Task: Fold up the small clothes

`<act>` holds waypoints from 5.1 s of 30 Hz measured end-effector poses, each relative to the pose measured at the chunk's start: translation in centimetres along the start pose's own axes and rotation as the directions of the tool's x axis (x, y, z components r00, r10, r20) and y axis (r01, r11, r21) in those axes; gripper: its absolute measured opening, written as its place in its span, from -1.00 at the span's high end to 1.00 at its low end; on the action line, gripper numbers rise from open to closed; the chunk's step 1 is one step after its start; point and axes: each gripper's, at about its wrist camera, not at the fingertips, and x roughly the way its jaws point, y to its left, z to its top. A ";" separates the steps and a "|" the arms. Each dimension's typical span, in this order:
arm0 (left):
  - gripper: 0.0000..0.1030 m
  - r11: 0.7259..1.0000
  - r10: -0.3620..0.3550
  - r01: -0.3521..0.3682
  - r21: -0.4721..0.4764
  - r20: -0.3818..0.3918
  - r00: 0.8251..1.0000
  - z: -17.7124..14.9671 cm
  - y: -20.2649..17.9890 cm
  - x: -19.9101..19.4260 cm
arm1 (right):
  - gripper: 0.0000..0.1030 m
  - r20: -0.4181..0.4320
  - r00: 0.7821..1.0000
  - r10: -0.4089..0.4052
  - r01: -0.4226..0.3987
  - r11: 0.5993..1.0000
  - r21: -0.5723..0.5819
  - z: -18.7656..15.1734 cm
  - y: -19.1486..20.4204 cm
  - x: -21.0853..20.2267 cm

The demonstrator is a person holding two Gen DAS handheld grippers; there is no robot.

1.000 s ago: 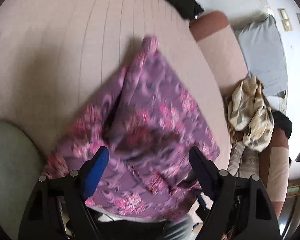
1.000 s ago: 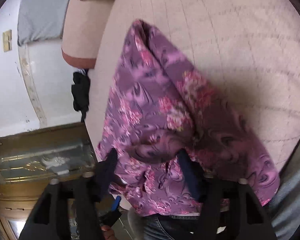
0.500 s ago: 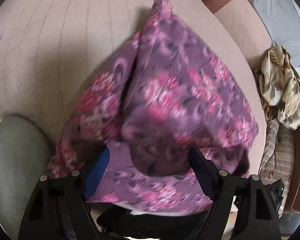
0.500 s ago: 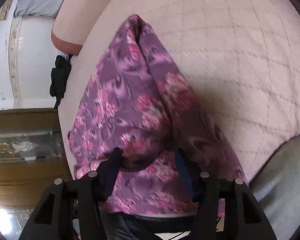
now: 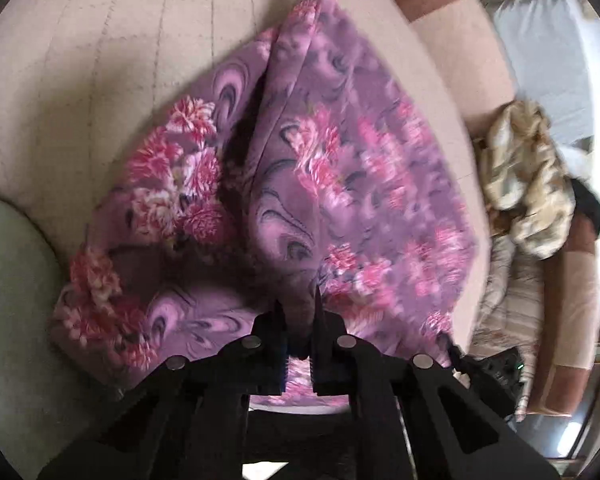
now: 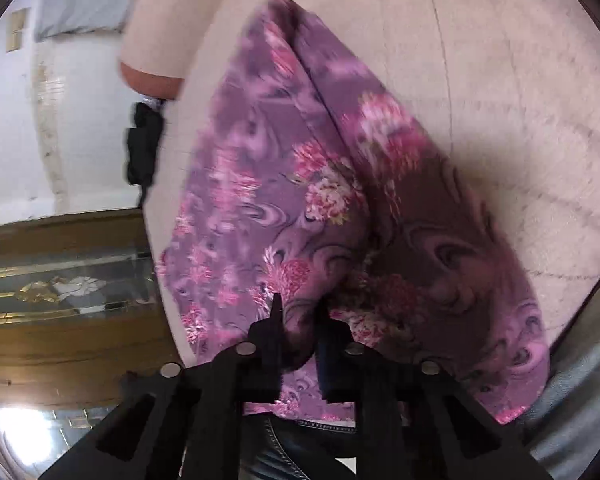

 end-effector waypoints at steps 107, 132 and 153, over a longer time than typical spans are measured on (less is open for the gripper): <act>-0.57 0.942 0.161 -0.219 0.256 0.228 0.960 2.9 4.7 -5.2 | -0.52 -0.041 0.985 -0.170 0.105 0.761 -0.640 -8.1 15.8 6.0; 0.72 0.894 0.089 -0.185 0.409 0.244 0.966 0.2 2.2 -2.0 | -0.32 -0.296 0.853 -0.431 0.073 0.659 -0.749 -7.4 27.7 24.0; 0.75 0.736 0.059 -0.269 0.621 0.337 0.940 -4.2 -7.4 -8.6 | 0.74 -0.155 0.917 -0.368 0.111 0.608 -0.786 -6.9 28.5 13.7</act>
